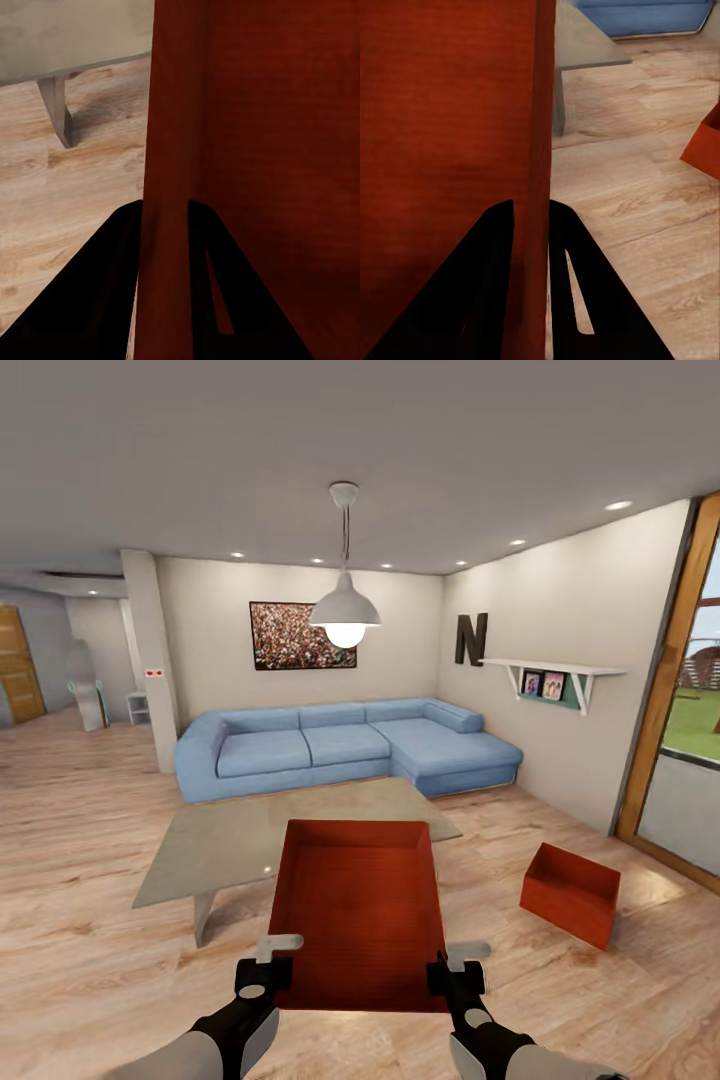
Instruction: Move the two storage containers from the living room to the garage. In the garage, place one container on the floor and stack the other container on top of it (either order is fine).
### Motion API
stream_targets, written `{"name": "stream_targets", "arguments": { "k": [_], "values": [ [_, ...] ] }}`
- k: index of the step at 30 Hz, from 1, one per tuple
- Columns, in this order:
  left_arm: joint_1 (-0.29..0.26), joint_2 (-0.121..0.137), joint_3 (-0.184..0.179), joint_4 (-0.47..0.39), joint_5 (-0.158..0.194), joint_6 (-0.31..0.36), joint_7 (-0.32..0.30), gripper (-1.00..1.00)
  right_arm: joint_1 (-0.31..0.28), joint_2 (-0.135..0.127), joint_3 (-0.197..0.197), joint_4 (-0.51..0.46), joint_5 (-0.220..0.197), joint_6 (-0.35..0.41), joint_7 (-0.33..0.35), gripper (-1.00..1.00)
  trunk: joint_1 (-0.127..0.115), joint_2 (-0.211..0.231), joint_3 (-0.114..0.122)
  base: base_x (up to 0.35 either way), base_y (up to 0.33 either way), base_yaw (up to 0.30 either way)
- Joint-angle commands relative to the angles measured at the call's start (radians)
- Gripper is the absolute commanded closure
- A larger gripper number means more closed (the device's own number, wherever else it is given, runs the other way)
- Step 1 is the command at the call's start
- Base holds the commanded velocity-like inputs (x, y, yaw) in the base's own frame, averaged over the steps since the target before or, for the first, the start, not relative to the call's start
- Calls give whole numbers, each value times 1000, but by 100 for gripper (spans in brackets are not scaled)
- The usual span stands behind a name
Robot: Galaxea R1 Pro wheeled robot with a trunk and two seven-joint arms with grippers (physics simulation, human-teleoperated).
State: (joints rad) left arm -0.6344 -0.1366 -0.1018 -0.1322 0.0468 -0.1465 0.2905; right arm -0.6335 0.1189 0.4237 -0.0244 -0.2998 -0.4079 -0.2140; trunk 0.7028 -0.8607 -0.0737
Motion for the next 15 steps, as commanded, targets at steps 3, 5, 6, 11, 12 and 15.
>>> {"name": "stream_targets", "arguments": {
  "k": [3,5,6,11,12,15],
  "values": [
    [-2,0,31,-3,-12,-15,32,100,0,0,-3,3,-15,-2,-1,100,0,-1,0,0,0,266],
    [-2,0,31,-3,-12,-15,32,100,0,-1,-3,3,-15,-1,-1,100,0,-1,0,0,0,267],
    [-2,0,31,-3,-12,-15,32,100,0,-1,-3,3,-15,-1,-1,100,0,-1,0,0,0,268],
    [-2,0,31,-3,-12,-15,32,100,0,-1,-3,3,-15,-1,-1,100,0,-1,1,0,0,269],
    [-2,0,31,-3,-12,-15,32,100,0,-1,-3,3,-15,-1,-1,100,0,-1,1,0,0,269],
    [-2,0,31,-3,-12,-15,32,100,0,-1,-3,3,-15,-1,-1,100,0,-1,1,0,0,271]
  ]
}}
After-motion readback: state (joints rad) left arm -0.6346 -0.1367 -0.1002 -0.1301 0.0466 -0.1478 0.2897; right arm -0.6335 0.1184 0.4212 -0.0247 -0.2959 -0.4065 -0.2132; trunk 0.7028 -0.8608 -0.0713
